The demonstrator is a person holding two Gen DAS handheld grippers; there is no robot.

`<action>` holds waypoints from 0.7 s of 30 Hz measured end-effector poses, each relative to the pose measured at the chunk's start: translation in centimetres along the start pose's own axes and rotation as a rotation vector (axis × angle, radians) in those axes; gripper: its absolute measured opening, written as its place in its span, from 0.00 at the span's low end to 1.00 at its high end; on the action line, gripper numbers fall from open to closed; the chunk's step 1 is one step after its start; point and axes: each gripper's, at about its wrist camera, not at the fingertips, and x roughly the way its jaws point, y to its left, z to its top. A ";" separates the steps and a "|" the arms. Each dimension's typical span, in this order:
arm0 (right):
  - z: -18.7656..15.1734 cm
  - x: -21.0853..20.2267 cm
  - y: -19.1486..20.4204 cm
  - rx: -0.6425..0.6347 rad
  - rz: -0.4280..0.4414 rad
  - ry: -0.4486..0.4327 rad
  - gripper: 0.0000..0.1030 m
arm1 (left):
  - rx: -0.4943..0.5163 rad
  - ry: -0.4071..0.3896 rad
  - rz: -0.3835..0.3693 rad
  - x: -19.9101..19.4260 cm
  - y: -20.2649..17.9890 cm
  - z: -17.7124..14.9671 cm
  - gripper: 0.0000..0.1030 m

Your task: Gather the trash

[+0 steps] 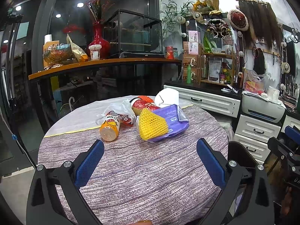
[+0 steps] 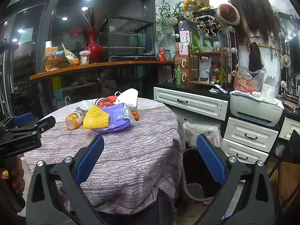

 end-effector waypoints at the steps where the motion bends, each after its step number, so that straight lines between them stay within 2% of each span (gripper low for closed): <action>1: 0.0 0.0 0.0 0.000 0.000 0.000 0.95 | 0.000 0.001 0.000 0.1 0.0 -0.1 0.95; 21: -0.3 0.6 0.0 0.001 0.002 0.005 0.95 | 0.001 0.006 0.000 0.3 0.0 -0.4 0.95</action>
